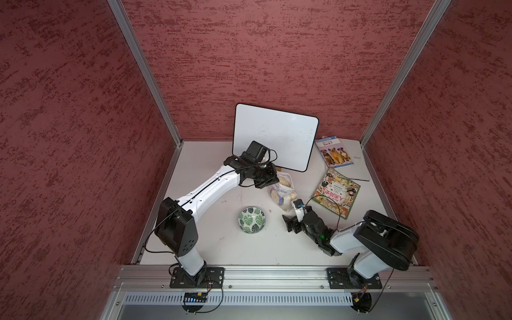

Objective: Pour the oats into the breakfast bowl
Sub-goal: Pick up the oats bag from the center of the board.

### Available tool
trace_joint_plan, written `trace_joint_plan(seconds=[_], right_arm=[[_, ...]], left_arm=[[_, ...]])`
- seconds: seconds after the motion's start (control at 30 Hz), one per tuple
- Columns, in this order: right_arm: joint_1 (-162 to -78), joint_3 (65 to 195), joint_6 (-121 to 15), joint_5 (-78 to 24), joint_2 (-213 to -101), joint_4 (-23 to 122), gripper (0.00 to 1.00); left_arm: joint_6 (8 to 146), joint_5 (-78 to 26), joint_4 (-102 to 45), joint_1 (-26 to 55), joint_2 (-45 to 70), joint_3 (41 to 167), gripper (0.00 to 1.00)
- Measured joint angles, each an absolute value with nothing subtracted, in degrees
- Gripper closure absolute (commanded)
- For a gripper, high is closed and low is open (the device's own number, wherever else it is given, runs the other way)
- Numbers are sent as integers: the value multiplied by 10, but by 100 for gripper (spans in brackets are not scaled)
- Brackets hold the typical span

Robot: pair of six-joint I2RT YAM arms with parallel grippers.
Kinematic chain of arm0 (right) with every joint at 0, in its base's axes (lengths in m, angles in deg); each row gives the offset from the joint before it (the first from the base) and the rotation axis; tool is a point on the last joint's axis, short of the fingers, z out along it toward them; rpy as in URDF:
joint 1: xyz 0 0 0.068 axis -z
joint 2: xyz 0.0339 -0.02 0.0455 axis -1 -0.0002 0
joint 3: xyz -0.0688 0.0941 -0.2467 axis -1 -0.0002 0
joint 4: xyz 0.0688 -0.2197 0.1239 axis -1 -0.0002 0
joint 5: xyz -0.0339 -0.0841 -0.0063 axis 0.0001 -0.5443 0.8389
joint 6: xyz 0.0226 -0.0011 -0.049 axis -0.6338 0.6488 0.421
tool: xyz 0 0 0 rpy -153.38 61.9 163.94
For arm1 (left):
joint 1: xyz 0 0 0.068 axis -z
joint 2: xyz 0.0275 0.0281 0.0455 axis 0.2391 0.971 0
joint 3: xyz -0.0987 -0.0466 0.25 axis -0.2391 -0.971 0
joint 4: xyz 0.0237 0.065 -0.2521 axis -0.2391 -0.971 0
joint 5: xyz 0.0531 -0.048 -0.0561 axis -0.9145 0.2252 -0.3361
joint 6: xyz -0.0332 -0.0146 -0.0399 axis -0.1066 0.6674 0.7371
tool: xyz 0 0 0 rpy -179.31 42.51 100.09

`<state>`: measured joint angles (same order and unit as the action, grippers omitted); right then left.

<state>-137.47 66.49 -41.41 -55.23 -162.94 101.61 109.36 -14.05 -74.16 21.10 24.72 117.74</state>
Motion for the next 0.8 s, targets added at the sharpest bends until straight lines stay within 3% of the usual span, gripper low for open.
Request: trace_joint_plan(seconds=[0.2, 0.5, 0.67, 0.73, 0.8], right_arm=[[-1375, 686, -369, -562, -1760, 1182, 1], [-1375, 729, -332, -591, -1790, 1241, 5], [-1375, 756, -328, -601, -1822, 1259, 20], [-1375, 760, -324, -606, -1827, 1264, 36], [-1375, 760, -320, -609, -1826, 1266, 43]], left_arm=[[1090, -140, -743, 211, 247, 1177, 100], [1091, -139, -746, 211, 246, 1177, 100], [1091, -141, -746, 211, 246, 1177, 100], [1091, -142, -746, 211, 246, 1177, 100], [1091, -142, -746, 211, 246, 1177, 100]])
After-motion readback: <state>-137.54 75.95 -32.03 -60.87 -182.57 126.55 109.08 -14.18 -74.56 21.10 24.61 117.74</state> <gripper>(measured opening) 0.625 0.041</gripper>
